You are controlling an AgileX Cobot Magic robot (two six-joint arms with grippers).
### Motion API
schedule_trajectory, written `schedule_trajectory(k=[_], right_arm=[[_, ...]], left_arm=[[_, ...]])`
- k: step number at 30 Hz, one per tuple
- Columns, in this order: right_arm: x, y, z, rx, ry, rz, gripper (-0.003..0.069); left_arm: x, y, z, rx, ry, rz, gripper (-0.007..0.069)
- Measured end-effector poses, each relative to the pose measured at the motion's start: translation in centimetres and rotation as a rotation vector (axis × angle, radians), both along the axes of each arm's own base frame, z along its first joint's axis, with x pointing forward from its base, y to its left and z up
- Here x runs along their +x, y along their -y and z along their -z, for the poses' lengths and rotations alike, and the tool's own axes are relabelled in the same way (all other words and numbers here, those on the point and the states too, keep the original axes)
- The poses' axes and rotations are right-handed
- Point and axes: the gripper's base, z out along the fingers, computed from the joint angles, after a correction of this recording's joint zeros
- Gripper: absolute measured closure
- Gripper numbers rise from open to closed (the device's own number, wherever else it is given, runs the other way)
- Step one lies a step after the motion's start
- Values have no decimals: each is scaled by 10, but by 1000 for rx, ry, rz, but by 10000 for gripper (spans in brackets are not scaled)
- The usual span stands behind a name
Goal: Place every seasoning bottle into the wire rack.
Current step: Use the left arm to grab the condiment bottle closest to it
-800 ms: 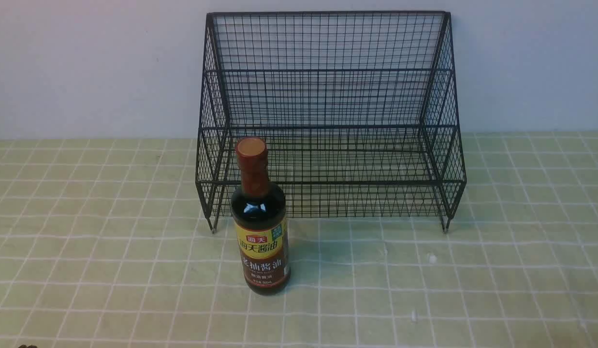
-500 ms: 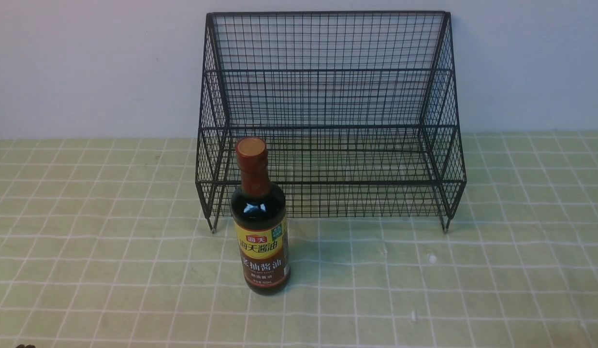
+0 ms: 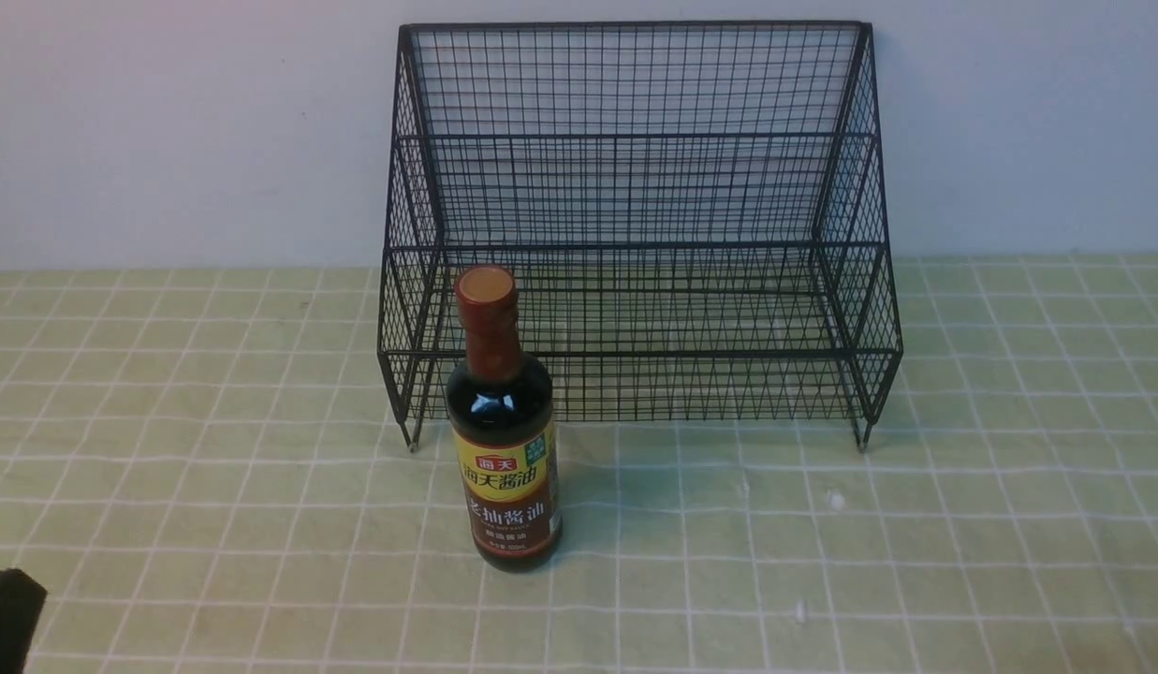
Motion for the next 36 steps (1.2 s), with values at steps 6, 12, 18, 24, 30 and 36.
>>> schedule_trajectory(k=[6, 12, 18, 24, 30, 36], right_arm=[[0, 0, 0, 0, 0, 0, 673], [0, 0, 0, 0, 0, 0, 673], [0, 0, 0, 0, 0, 0, 673], [0, 0, 0, 0, 0, 0, 673], [0, 0, 0, 0, 0, 0, 673], [0, 0, 0, 0, 0, 0, 673]], left_arm=[[-6, -7, -32, -74, 336, -59, 631], [10, 7, -71, 149, 321, 26, 631], [61, 28, -104, 247, 162, 205, 586], [120, 56, -113, 247, -3, 472, 427], [155, 75, -109, 311, -72, 679, 204], [174, 85, -107, 308, -45, 794, 44]])
